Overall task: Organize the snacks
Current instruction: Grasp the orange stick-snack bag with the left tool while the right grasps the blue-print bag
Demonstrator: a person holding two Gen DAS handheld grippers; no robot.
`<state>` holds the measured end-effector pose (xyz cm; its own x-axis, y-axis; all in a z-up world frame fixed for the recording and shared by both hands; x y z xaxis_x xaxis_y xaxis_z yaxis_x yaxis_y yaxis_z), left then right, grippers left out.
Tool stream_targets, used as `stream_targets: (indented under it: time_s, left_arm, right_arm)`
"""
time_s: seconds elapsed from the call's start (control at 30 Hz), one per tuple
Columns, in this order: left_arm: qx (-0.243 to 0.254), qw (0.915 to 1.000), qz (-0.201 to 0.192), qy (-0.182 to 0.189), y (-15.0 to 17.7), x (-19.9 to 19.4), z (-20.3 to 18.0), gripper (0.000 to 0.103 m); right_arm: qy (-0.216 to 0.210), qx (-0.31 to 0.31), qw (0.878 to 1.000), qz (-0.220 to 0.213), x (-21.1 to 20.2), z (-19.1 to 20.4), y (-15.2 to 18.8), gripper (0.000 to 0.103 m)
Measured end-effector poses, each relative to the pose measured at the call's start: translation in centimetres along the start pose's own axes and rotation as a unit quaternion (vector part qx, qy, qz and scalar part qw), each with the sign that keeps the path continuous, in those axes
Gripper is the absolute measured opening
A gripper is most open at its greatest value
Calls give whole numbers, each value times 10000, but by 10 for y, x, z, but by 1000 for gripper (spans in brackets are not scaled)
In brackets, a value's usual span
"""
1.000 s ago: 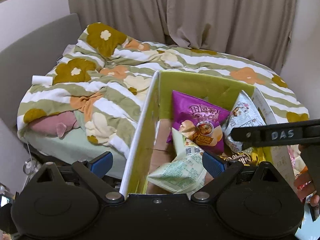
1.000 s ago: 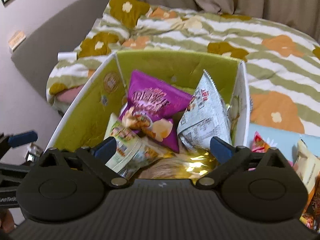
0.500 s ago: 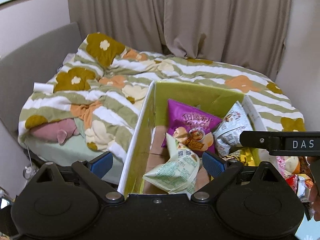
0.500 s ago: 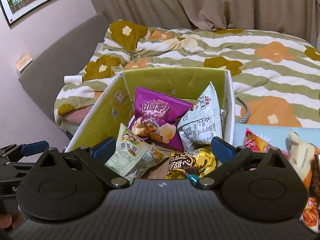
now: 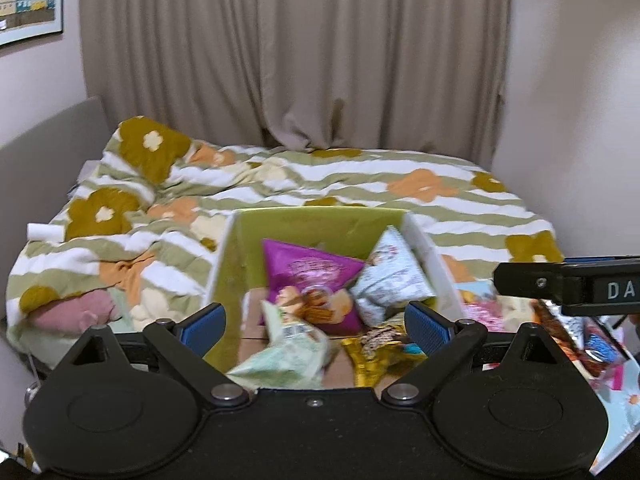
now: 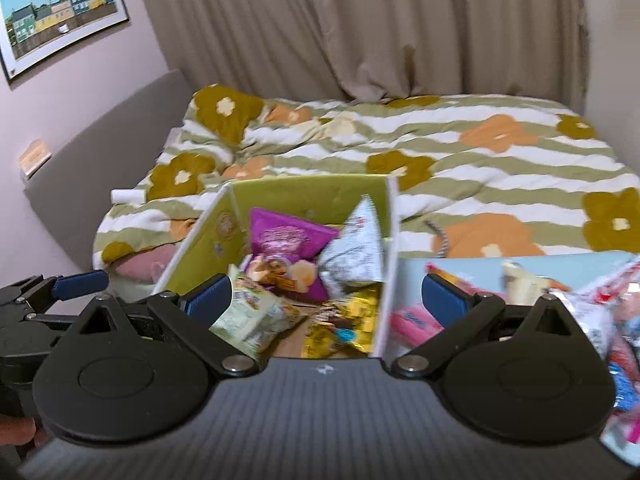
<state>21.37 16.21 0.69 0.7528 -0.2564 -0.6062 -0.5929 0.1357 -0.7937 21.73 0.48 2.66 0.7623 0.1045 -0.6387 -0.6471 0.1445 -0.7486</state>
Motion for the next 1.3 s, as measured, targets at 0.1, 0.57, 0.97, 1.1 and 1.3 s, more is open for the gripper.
stream_targets:
  time_s: [0.1, 0.57, 0.97, 1.1, 1.3]
  left_arm:
    - [83, 9998, -22, 173, 2, -2, -15, 98]
    - [349, 9958, 175, 830, 3, 28, -147, 98]
    - [583, 9905, 911, 849, 27, 95, -243, 98]
    - [785, 9871, 1155, 782, 36, 119, -263, 98]
    - [1181, 9804, 1448, 631, 48, 149, -283, 98]
  right_arm:
    - [214, 78, 9997, -90, -17, -19, 3, 103]
    - [666, 438, 9968, -58, -59, -171, 22, 103]
    - [392, -265, 9968, 647, -32, -262, 64, 103]
    - [156, -640, 9940, 870, -14, -275, 79, 103]
    - [-163, -982, 9895, 1045, 8, -284, 94, 103]
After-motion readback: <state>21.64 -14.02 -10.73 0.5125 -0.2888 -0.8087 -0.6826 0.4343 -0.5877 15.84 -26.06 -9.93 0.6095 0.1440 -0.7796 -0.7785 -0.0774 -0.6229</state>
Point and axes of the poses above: each gripper's, at about its wrist camera, not at the fingertips, and x roughly the way its jaws point, z to its left, y to its underside, the point moved 1 cm from there along x, roughly the way its jaws point, and after that the axes turned 5 degrees about y, right-handed, at the moved point
